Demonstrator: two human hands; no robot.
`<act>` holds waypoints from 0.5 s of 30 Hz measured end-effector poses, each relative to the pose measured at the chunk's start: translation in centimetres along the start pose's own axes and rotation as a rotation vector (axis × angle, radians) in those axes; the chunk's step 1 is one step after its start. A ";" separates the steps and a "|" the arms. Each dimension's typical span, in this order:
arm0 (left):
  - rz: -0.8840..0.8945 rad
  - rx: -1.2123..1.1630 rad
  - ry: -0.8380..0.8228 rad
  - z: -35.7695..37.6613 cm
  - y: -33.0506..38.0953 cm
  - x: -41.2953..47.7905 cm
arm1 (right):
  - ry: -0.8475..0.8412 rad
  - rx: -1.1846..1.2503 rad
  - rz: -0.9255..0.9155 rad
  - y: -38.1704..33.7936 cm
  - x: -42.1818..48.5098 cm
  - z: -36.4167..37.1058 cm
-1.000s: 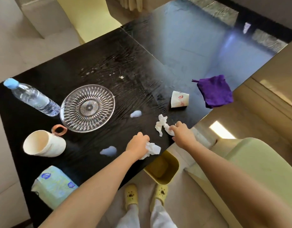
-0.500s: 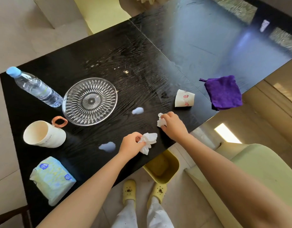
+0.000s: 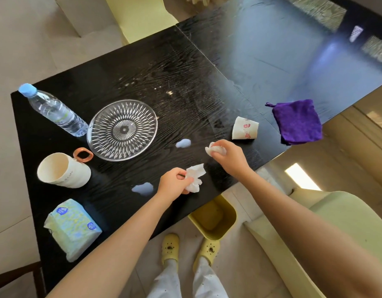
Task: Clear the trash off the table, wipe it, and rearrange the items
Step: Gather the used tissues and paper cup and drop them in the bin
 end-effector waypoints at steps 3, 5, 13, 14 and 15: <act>-0.029 -0.047 -0.021 1.0 1.0 0.0 | 0.028 0.044 -0.146 -2.2 -2.6 -1.5; -0.067 -0.178 -0.061 1.6 1.7 -0.2 | -0.018 -0.058 -0.210 -2.1 -3.7 -1.0; -0.111 -0.561 -0.386 2.7 3.7 -1.7 | -0.158 -0.012 -0.247 1.1 -6.3 -0.1; -0.107 -0.558 -0.401 2.9 3.8 -1.7 | -0.161 -0.005 -0.258 1.2 -6.4 -0.2; -0.102 -0.541 -0.402 3.2 3.9 -1.6 | -0.153 0.002 -0.255 1.4 -6.5 -0.3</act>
Point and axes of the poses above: each hand's wrist, its own x-axis towards the middle knuckle, its own z-axis out of the palm, y = z × x, the point moved 2 cm from there along x, towards the middle knuckle, and after that the axes turned 15 degrees about -x, right-handed, at the moved point
